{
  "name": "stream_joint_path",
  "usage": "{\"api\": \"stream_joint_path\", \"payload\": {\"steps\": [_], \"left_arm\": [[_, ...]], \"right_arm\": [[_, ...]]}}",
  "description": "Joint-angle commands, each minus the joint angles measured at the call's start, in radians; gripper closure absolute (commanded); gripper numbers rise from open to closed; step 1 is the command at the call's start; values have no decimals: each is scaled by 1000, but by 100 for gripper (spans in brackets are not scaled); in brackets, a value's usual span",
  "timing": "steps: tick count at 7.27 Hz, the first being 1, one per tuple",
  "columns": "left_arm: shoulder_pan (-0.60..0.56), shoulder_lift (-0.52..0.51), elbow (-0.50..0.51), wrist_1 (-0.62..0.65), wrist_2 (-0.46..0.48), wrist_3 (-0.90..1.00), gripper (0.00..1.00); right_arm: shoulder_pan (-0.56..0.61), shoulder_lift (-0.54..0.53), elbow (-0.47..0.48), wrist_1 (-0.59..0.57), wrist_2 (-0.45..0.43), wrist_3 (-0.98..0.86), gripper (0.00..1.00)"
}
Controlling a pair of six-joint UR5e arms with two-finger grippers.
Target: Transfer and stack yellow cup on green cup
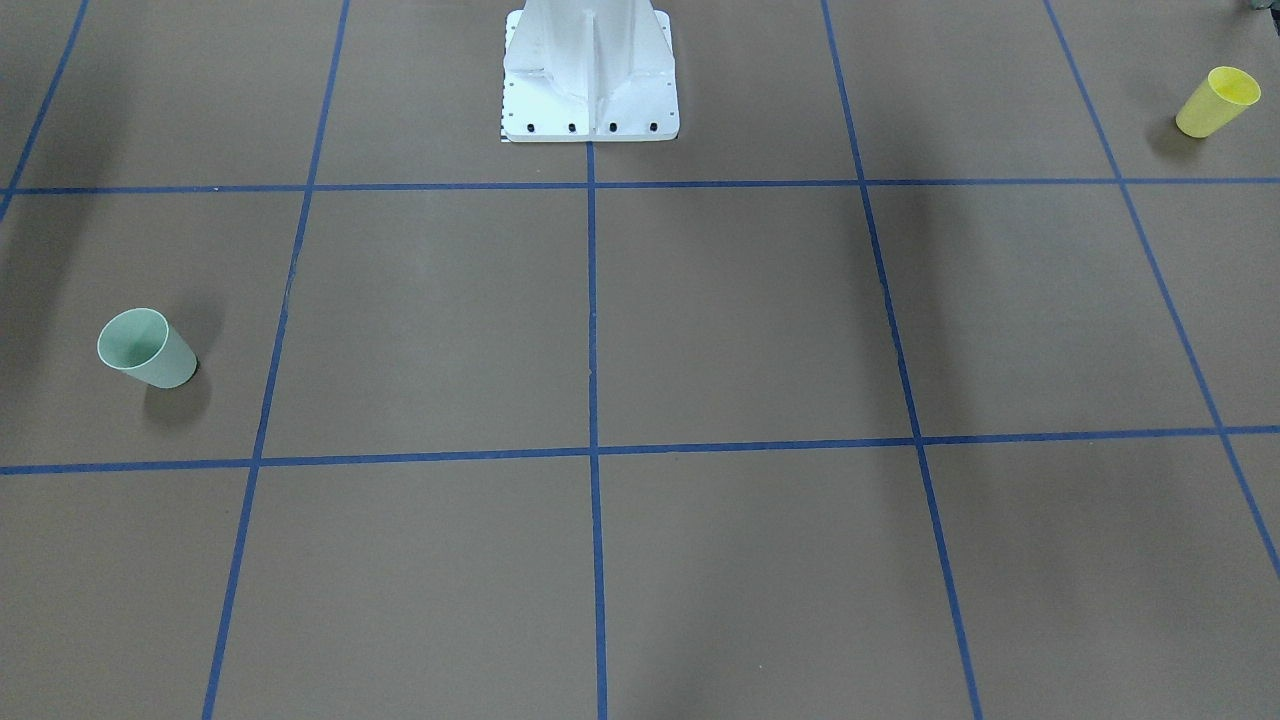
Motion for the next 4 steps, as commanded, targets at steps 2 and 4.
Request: {"api": "stream_joint_path", "payload": {"steps": [2, 4], "left_arm": [[1, -1, 1, -1, 1, -5, 0], [1, 1, 4, -1, 0, -3, 0]], "right_arm": [[0, -2, 0, 1, 2, 1, 1], [0, -2, 0, 1, 0, 1, 1]]}}
